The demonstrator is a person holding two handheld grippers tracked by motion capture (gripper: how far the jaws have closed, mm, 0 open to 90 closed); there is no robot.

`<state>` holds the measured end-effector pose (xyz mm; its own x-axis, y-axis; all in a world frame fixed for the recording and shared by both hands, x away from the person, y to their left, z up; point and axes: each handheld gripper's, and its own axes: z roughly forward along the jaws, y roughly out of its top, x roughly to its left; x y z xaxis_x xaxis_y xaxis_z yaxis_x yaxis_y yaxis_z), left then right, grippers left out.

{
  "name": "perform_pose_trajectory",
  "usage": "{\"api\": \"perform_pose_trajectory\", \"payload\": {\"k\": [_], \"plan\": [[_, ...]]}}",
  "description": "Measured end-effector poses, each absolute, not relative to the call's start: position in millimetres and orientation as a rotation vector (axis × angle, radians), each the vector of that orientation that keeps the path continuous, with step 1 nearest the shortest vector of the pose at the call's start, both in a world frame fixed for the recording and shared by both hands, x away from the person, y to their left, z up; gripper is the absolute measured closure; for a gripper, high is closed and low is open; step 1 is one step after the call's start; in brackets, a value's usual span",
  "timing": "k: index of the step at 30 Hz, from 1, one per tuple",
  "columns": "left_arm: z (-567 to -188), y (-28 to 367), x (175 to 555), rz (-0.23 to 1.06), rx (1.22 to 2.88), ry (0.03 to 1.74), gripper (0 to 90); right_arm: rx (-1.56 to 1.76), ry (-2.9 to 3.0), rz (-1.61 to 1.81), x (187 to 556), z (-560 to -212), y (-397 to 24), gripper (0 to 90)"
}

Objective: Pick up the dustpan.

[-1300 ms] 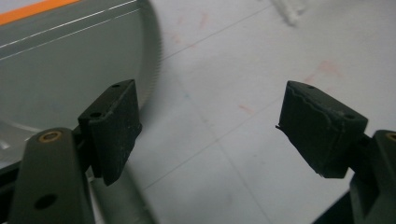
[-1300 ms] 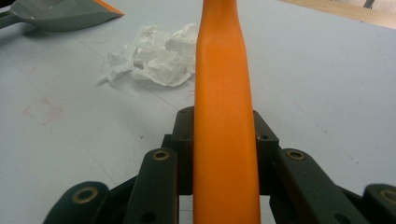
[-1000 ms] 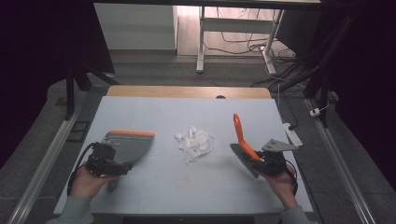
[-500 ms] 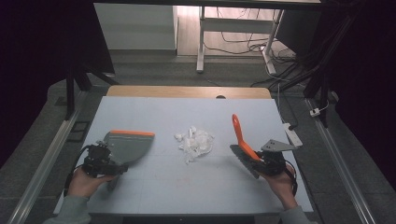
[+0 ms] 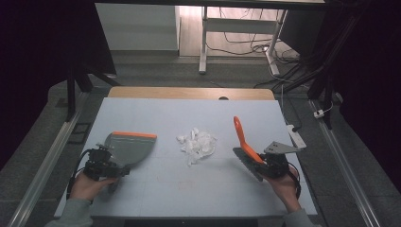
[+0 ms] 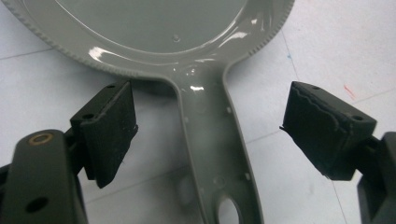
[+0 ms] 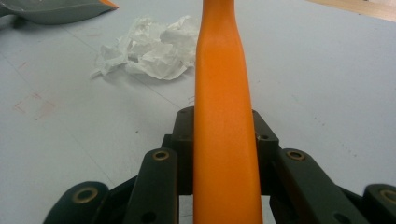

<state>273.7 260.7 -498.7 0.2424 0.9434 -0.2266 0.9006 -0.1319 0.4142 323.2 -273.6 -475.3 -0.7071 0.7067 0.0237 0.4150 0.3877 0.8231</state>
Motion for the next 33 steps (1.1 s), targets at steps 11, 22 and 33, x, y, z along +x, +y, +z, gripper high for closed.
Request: {"api": "perform_pose_trajectory", "payload": {"k": [11, 22, 33], "plan": [[-511.7, 256.3, 272.8, 0.094, 2.092, 1.701, 19.5, 0.975, 2.321, 1.225, 323.4, -475.7, -273.9, 70.2], [-521.7, 258.9, 279.5, 0.096, 2.019, 1.736, 33.6, 0.973, 2.313, 1.222, 323.0, -475.5, -273.9, 70.2], [-523.0, 259.8, 280.4, 0.076, 1.957, 1.731, 58.6, 0.97, 2.315, 1.213, 322.9, -475.8, -273.9, 70.2]]}}
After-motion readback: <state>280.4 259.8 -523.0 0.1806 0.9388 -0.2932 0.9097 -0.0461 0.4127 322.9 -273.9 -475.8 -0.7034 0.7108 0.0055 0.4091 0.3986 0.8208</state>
